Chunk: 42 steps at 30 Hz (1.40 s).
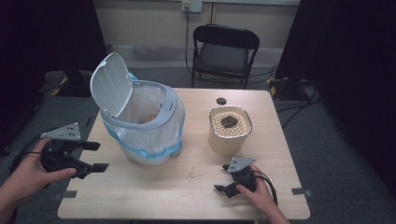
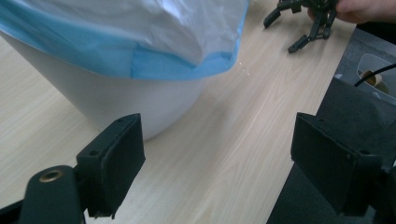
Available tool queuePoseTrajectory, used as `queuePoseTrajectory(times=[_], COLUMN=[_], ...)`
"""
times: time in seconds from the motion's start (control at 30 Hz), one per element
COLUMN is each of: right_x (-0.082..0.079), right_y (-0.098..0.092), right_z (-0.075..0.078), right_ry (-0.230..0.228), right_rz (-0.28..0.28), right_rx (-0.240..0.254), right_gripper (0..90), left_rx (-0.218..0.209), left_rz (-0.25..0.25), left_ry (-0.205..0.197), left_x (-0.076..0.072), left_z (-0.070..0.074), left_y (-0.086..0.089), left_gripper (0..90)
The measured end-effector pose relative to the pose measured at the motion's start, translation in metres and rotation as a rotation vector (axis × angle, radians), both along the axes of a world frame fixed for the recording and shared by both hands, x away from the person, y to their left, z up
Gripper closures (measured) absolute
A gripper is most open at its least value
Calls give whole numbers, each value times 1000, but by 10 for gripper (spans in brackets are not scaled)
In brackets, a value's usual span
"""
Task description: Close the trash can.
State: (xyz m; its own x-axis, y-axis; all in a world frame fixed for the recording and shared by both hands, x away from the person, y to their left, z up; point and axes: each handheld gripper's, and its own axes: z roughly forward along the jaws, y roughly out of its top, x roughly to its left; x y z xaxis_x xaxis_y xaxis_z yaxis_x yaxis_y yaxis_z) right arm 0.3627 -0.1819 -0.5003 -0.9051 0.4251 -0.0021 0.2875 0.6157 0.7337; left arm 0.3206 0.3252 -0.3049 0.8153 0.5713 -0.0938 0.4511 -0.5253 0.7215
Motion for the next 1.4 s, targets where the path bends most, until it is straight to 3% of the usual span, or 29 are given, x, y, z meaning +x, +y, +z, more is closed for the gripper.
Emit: queuePoseTrajectory(times=[0.47,0.6,0.83,1.0,1.4], right_x=[0,0,0,0,0], right_y=[0,0,0,0,0], right_z=[0,0,0,0,0], right_ry=[-4,-2,-2,-2,1], right_rz=[-1,-2,-1,-2,0], right_rx=[-1,-1,-1,-1,0], right_gripper=[142,142,142,142,142], left_rx=[-15,-40,-27,-36,-43], left_rz=[54,75,102,97,70], left_ry=[2,-5,-36,-70,-95], left_x=[13,21,33,38,51], left_z=[35,42,55,64,72], left_y=[12,16,19,11,-14], left_gripper=[167,168,167,169,183])
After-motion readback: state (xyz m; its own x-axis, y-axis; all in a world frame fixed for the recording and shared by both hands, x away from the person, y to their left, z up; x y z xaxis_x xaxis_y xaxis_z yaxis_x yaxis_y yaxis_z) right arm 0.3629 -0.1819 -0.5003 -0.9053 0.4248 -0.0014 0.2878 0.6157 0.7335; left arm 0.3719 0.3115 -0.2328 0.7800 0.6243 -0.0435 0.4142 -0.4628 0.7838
